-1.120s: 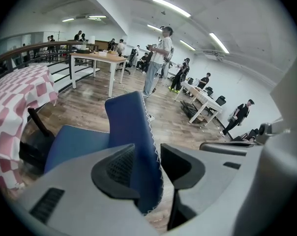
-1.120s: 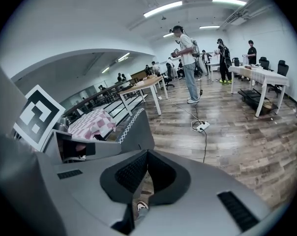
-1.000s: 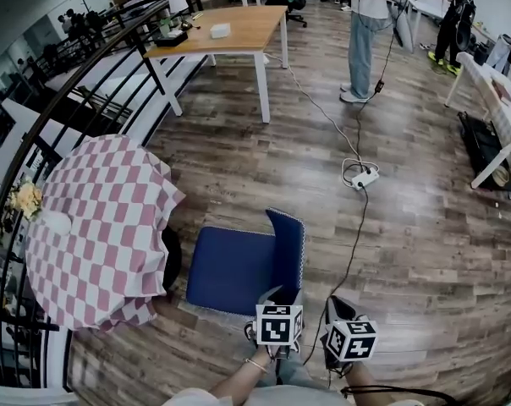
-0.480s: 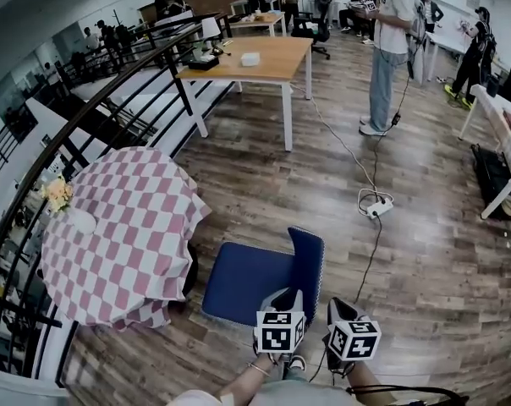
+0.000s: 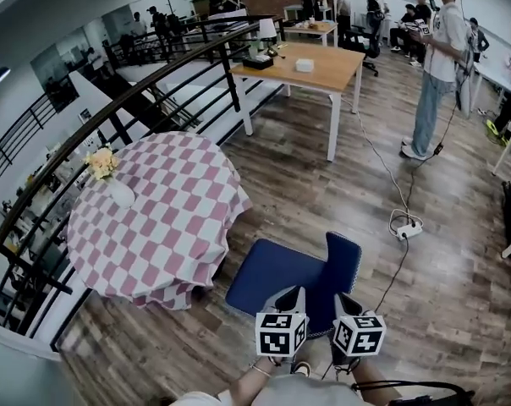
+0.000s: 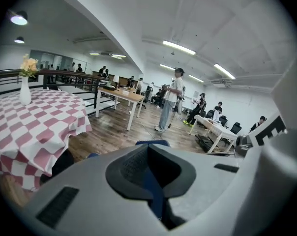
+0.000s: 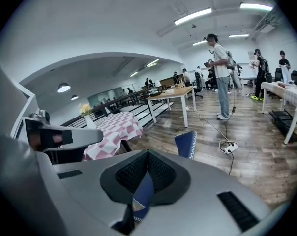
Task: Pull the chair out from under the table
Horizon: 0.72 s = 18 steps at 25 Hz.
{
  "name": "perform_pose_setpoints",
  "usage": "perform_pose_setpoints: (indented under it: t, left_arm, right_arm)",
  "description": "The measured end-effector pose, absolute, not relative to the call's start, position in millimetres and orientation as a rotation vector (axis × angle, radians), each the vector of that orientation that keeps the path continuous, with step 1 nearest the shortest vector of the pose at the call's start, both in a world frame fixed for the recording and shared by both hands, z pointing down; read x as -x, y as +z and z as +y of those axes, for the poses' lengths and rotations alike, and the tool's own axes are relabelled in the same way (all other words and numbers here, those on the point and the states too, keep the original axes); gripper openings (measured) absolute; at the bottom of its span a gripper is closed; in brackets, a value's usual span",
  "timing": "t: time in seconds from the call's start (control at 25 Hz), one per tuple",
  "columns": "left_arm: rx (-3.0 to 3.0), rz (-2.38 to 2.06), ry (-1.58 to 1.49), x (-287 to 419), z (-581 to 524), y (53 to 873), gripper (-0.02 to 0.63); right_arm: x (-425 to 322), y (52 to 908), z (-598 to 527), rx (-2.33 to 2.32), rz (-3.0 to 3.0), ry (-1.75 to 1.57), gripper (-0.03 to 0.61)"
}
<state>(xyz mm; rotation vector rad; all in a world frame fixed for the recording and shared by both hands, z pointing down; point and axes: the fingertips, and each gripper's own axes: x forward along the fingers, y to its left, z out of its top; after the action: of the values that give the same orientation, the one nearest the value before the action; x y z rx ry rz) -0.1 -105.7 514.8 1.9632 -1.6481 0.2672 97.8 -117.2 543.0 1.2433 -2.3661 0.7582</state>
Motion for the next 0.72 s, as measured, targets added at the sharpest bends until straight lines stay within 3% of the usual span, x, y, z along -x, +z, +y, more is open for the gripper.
perform_pose_setpoints:
  t: [0.72]
  left_arm:
    - [-1.65,-1.983,0.03,153,-48,494,0.003]
  right_arm:
    - [40,511,-119,-0.916,-2.556,0.637,0.017]
